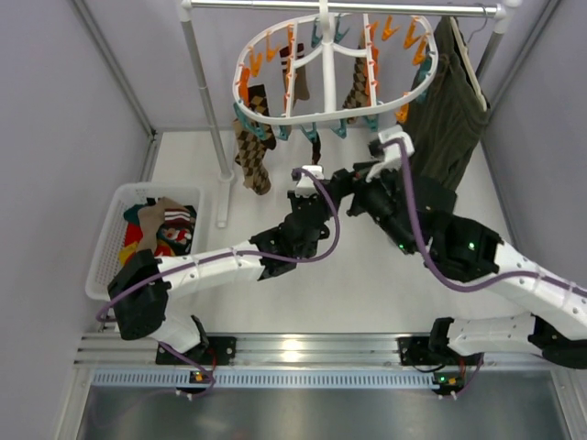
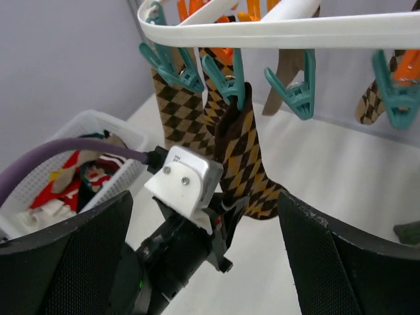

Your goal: Remove the socks clipped to the hanger

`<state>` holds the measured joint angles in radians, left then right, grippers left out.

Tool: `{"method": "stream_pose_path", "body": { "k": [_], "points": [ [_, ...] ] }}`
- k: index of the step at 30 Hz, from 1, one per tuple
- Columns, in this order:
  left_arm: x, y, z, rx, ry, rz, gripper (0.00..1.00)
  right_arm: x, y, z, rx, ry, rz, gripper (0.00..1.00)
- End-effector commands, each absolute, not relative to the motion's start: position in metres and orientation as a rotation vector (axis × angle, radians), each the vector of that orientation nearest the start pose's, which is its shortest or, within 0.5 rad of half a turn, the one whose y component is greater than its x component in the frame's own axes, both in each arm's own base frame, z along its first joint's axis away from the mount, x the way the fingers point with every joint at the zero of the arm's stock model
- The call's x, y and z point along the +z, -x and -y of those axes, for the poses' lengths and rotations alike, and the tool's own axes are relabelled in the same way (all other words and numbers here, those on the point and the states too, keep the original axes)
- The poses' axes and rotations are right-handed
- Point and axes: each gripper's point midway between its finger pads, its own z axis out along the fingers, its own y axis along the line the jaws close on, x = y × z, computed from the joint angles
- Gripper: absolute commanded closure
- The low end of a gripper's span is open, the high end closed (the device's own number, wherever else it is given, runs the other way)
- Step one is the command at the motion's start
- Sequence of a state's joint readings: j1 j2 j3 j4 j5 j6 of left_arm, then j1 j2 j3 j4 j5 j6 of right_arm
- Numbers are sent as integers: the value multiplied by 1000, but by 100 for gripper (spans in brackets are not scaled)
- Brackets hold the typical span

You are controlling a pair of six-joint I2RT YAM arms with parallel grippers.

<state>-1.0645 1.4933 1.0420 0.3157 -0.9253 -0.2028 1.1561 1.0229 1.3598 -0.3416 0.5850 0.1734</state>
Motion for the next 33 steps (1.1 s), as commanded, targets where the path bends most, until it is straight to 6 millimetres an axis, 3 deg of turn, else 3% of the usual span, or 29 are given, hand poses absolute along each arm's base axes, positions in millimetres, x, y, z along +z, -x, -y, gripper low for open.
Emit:
{"method": "stream_pose_path", "body": {
  "k": [1,2,6,7,8,10,11,14,16,17,19,20,22,23,25,26,27,28,30,32,33],
  "points": [
    [257,-325,309,-202,-17,-1633,100,428,-226,-273,447,396,-1615,13],
    [258,-325,309,-205,-17,-1628,100,444,-228,-271,436,380,-1596,13],
    [272,-325,306,-212,-13,-1609,100,437,-238,-256,288,371,-1614,10],
    [278,-324,303,-224,-7,-1600,100,430,-236,-254,292,376,-1625,10],
    [280,-325,300,-223,-1,-1598,100,404,-234,-254,288,390,-1665,10],
    [283,-324,294,-234,9,-1592,100,391,-222,-242,340,397,-1681,9],
    [281,-325,291,-231,12,-1596,100,368,-219,-240,333,408,-1716,9],
    [281,-323,292,-261,6,-1596,100,367,-213,-216,345,349,-1701,9],
    [275,-324,297,-276,-17,-1605,100,384,-213,-207,351,313,-1661,10],
    [269,-326,303,-289,-37,-1607,100,403,-214,-203,348,303,-1629,11],
    [262,-328,309,-309,-59,-1608,100,416,-223,-199,281,250,-1620,11],
    [258,-331,315,-336,-71,-1604,100,435,-225,-196,275,234,-1591,11],
    [254,-333,319,-345,-82,-1598,100,441,-234,-205,217,240,-1595,12],
    [250,-333,322,-353,-94,-1598,100,458,-236,-204,209,228,-1575,12],
    [247,-335,325,-349,-98,-1597,100,458,-244,-223,158,292,-1588,12],
    [248,-336,325,-344,-91,-1595,100,478,-244,-226,188,278,-1570,12],
    [244,-338,322,-318,-81,-1599,100,469,-250,-241,155,322,-1597,13],
    [244,-339,321,-308,-74,-1599,100,483,-250,-245,175,323,-1580,13],
    [243,-341,318,-281,-62,-1599,100,477,-259,-262,135,353,-1597,13],
    [243,-343,313,-256,-36,-1598,100,488,-263,-265,108,342,-1589,14],
    [242,-344,310,-239,-22,-1600,100,478,-270,-273,57,362,-1612,14]
  ]
}}
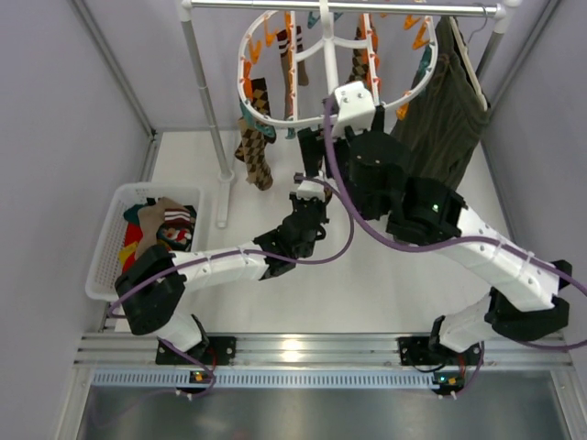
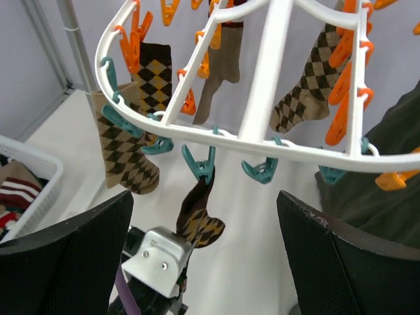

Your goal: Remove the socks clipped to the hanger

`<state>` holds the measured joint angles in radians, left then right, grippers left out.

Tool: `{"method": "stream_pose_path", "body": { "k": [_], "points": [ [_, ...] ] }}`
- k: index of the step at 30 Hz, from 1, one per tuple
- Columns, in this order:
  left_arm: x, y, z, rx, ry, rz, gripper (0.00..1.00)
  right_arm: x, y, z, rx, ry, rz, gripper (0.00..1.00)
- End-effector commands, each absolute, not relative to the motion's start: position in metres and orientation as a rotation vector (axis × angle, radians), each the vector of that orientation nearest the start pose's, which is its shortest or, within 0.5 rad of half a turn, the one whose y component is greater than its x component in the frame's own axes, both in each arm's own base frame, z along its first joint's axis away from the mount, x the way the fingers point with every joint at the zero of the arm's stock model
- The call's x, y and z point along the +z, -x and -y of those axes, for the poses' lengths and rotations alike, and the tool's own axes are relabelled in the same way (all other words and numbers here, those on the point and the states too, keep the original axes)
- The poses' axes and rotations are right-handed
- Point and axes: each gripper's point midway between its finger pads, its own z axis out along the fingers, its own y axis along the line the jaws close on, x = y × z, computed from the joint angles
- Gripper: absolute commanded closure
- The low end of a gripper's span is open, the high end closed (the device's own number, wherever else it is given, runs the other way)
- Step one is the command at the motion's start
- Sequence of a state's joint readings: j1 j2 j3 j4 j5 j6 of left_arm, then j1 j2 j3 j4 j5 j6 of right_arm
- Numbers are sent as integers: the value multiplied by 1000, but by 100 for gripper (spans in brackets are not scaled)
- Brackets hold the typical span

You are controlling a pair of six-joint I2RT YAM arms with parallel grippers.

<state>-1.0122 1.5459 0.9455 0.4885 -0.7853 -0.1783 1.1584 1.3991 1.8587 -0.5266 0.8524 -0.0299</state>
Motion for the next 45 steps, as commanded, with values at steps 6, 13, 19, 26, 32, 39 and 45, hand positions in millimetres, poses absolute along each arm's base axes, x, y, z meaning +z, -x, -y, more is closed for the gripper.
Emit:
{"method": "stream_pose_path", "body": {
  "k": [6,13,19,26,32,39,45],
  "points": [
    [237,-346,303,-196,7,-1605,100,473,-282,-294,11,371,-1627,15],
    [234,-345,304,-189,-8,-1610,100,461,-297,-296,10,362,-1653,18],
    [244,-342,303,-207,-8,-1596,100,442,-313,-303,31,387,-1696,21],
    [243,-342,305,-211,-26,-1597,100,438,-335,-306,42,394,-1683,27],
    [240,-342,308,-218,-50,-1603,100,436,-339,-310,54,399,-1694,29],
    [244,-343,311,-219,-59,-1596,100,453,-317,-302,108,376,-1652,30],
    [248,-340,311,-242,-61,-1592,100,451,-295,-307,160,424,-1654,29]
  ]
}}
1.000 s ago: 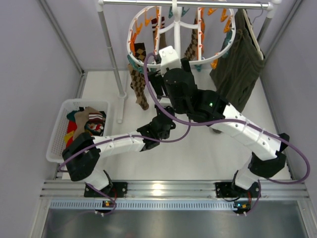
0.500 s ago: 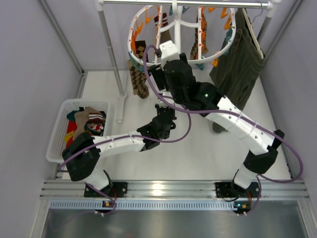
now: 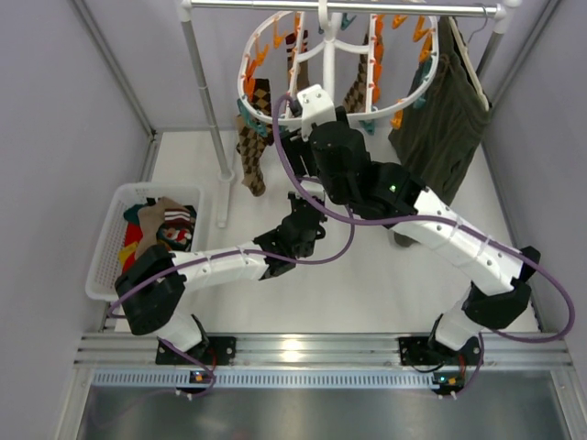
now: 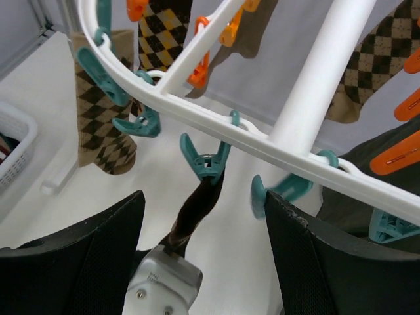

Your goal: Remove the socks clipped to the hanger

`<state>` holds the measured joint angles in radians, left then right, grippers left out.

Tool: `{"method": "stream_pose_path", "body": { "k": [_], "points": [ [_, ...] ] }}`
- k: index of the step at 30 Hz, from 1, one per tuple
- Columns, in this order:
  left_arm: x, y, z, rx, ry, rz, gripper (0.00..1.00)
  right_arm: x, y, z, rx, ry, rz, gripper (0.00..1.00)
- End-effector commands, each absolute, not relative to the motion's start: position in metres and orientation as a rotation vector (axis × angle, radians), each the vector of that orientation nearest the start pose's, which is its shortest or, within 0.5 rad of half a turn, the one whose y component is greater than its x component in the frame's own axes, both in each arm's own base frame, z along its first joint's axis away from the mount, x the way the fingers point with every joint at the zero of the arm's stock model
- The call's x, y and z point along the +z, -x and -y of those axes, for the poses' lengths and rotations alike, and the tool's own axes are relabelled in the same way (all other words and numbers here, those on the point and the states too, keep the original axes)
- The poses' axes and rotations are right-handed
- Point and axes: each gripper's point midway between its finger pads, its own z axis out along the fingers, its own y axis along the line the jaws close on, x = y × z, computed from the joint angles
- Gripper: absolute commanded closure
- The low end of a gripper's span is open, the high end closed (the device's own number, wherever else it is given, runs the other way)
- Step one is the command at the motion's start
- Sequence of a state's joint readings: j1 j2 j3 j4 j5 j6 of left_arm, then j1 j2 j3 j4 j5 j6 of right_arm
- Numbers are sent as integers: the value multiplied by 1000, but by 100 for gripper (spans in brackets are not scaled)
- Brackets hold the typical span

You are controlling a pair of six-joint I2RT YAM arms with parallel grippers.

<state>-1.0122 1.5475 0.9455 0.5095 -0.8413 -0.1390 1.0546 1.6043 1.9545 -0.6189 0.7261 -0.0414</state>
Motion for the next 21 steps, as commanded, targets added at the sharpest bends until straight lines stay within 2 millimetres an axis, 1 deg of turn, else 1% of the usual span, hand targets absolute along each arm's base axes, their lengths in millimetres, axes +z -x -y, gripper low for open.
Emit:
{"method": "stream_pose_path", "body": {
  "k": [1,2,3,6,7,8,9,11,12,17,18,21],
  "points": [
    [248,-341,311,-243,-57,-1591,100,451,-293,-307,157,425,-1653,29],
    [247,-341,312,-241,-64,-1592,100,454,-289,-307,163,421,-1643,29],
    [247,-341,311,-239,-64,-1592,100,452,-287,-308,168,429,-1642,29],
    [246,-341,310,-233,-63,-1593,100,458,-283,-313,197,437,-1624,30],
    [246,-341,309,-229,-59,-1593,100,461,-283,-315,202,451,-1610,30],
    [248,-341,309,-232,-59,-1590,100,458,-284,-320,198,471,-1609,30],
    [249,-341,308,-232,-56,-1589,100,465,-286,-319,184,463,-1600,30],
    [251,-340,307,-238,-58,-1585,100,459,-291,-323,147,484,-1620,30],
    [252,-339,307,-240,-58,-1584,100,464,-290,-324,155,480,-1614,30],
    [253,-339,307,-235,-63,-1583,100,458,-297,-328,157,486,-1630,30],
    [255,-339,307,-238,-63,-1579,100,453,-299,-330,166,495,-1639,30],
    [260,-339,307,-242,-62,-1571,100,443,-314,-327,145,494,-1660,31]
  ]
}}
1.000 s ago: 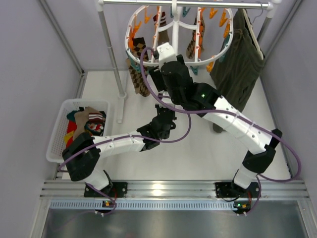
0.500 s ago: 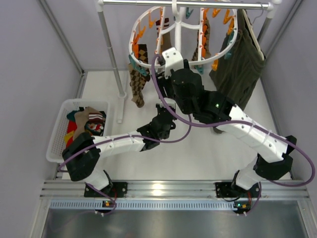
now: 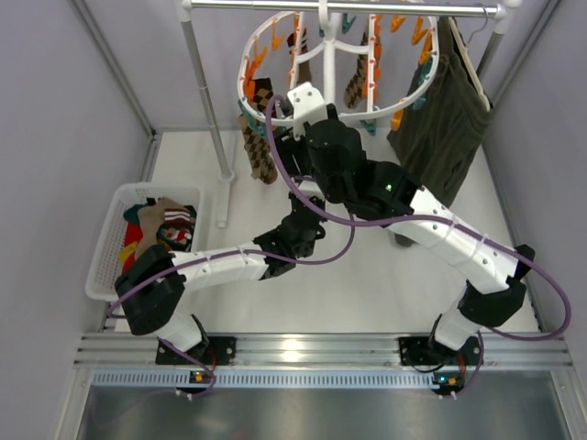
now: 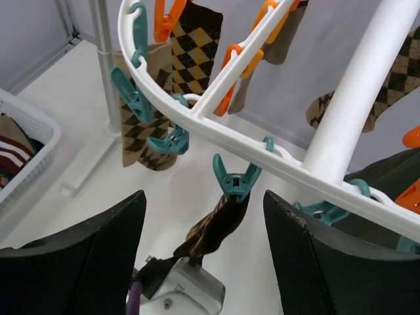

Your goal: Remove the socks clipped to the hanger

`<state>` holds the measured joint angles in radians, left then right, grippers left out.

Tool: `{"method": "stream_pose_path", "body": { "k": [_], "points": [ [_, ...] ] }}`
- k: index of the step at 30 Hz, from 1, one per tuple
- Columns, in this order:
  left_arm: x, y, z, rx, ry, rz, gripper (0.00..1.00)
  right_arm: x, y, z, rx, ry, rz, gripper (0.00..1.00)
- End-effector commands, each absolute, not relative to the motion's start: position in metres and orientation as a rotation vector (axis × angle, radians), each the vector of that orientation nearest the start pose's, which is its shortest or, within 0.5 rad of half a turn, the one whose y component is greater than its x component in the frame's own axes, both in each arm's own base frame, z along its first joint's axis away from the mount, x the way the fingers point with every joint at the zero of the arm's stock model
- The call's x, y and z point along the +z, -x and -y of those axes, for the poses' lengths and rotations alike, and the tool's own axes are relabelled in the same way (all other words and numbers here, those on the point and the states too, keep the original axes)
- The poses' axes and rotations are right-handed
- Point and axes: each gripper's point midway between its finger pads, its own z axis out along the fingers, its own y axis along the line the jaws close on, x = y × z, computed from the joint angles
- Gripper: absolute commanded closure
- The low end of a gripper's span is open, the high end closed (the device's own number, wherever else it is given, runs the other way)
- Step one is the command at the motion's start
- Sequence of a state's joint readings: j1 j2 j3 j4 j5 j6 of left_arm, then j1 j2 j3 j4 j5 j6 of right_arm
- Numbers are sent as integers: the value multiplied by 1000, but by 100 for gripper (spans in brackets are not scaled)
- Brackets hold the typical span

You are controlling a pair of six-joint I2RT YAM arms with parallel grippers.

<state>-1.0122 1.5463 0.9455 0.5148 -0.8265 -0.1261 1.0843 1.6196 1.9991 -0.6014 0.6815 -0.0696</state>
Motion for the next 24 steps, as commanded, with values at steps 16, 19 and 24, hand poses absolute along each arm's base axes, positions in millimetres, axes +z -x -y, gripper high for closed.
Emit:
{"method": "stream_pose_path", "body": {
  "k": [16,19,24],
  "points": [
    [265,-335,311,-279,-78,-1563,100,432,-352,-322,127,451,-1651,36],
    [267,-333,311,-282,-85,-1560,100,431,-357,-325,144,440,-1649,37],
    [269,-330,306,-282,-83,-1555,100,430,-358,-329,167,428,-1644,42]
  ]
}}
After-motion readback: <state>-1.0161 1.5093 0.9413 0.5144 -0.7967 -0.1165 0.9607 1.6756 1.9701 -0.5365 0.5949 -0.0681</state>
